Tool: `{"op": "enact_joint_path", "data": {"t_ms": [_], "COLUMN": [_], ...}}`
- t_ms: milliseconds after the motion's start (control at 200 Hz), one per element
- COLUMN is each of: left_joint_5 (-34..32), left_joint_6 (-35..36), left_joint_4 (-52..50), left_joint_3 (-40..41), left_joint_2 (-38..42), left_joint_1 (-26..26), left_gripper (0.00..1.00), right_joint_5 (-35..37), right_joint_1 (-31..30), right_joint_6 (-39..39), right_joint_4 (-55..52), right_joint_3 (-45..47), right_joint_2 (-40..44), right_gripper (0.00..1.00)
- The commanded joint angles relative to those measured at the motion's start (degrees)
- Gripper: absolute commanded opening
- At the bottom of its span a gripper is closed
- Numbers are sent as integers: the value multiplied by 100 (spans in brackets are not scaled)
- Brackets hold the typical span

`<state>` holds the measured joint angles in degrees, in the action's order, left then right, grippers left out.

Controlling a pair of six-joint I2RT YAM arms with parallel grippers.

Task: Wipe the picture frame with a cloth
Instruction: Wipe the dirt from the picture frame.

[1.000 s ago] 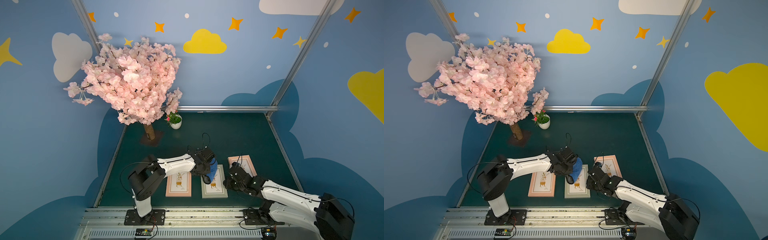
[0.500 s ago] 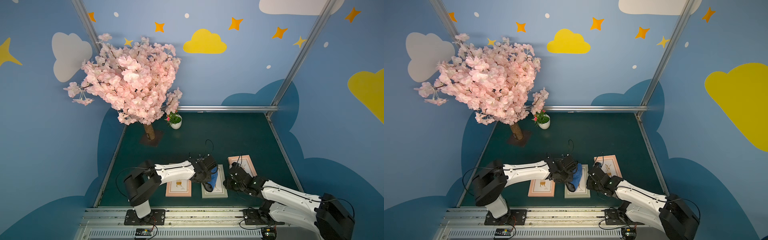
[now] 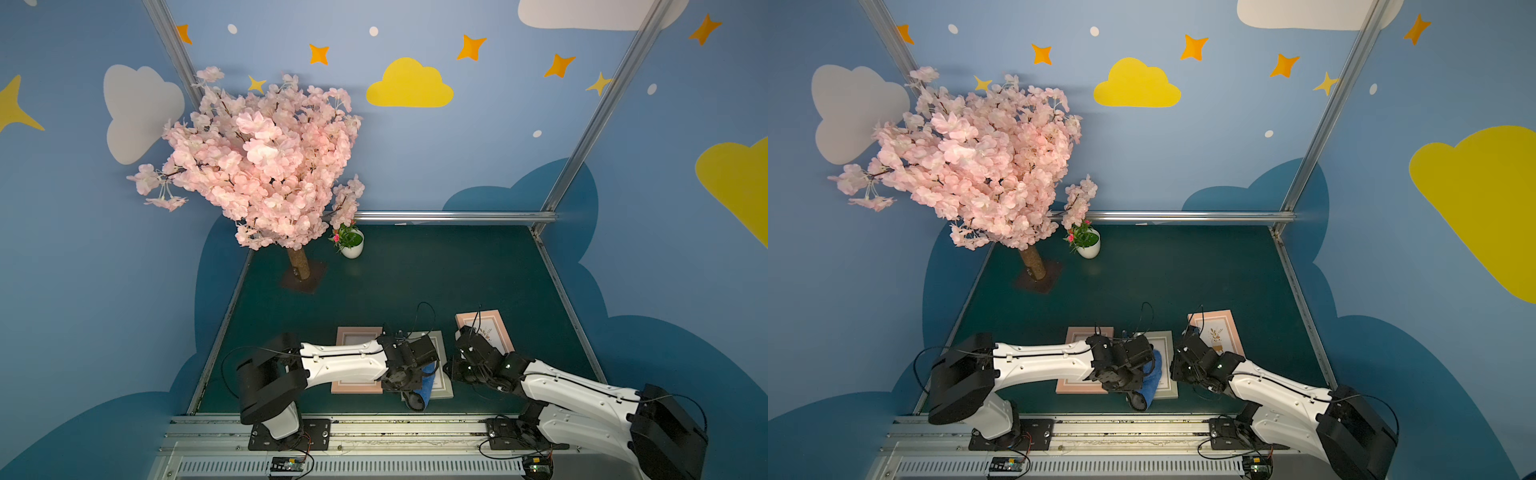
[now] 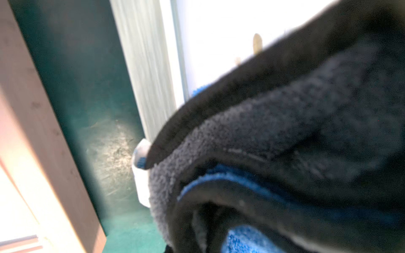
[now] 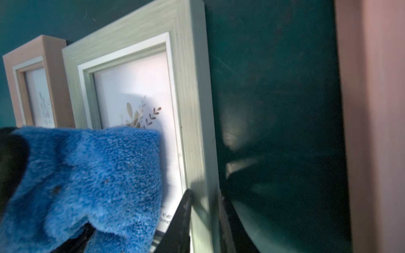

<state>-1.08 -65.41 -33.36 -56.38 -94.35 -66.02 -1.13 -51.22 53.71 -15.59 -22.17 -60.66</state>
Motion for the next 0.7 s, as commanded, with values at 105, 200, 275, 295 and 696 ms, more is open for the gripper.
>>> {"op": "enact_joint_path", "data": {"t_ms": [105, 200, 275, 295, 696], "left_joint_5": [-9, 35, 44, 25, -47], "left_joint_6": [329, 563, 655, 673, 1034], "left_joint_4": [-235, -48, 96, 120, 321], "left_joint_3": [-117, -358, -571, -622, -985], "left_joint_2": [-481, -739, -954, -1008, -1161], "left_joint_1": [613, 912, 1099, 1136, 1421], "left_gripper": [3, 3, 3, 3, 3], "right_joint_5": [-113, -92, -88, -90, -115], "right_joint_1": [-94, -138, -142, -142, -178], "right_joint_6": [-63, -21, 6, 3, 56], "right_joint_4": [-514, -497, -559, -587, -793], "right_joint_3": [113, 160, 146, 139, 125], "right_joint_2": [-21, 36, 62, 75, 356], "right_gripper": [23, 23, 23, 23, 27]}}
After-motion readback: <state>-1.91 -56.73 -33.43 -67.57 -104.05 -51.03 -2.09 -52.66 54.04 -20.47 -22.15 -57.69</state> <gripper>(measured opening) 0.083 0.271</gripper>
